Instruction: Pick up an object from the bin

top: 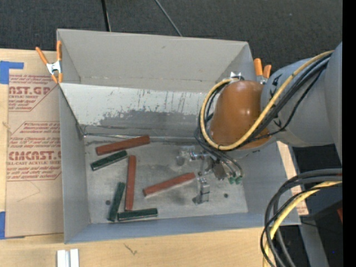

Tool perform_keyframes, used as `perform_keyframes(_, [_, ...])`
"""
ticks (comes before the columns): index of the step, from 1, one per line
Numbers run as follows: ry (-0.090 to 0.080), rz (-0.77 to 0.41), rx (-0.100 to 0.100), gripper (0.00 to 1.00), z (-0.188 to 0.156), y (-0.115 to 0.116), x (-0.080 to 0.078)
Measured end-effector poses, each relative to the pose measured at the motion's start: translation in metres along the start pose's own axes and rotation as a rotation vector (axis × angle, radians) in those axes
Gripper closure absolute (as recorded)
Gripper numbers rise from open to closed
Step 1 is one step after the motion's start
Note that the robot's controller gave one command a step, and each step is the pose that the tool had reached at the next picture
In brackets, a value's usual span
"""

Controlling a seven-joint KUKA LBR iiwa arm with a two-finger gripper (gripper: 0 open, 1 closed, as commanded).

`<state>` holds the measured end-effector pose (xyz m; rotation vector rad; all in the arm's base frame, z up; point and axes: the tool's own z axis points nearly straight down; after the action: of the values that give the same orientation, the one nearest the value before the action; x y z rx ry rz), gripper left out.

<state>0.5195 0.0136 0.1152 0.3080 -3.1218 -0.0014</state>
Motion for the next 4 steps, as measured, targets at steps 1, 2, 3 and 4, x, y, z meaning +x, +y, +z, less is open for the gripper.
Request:
perform_keyframes(1, [-0.006,0.090,0.000,0.00,-0.008,0.020,-0.012])
perform_keyframes(2, [-0.008,0.030,0.001,0.00,0.033,0.030,-0.017])
perform_keyframes(3, [-0.007,-0.003,0.001,1.00,0.044,0.046,-0.028])
perform_keyframes(4, [-0.007,-0.003,0.001,1.00,0.044,0.046,-0.028])
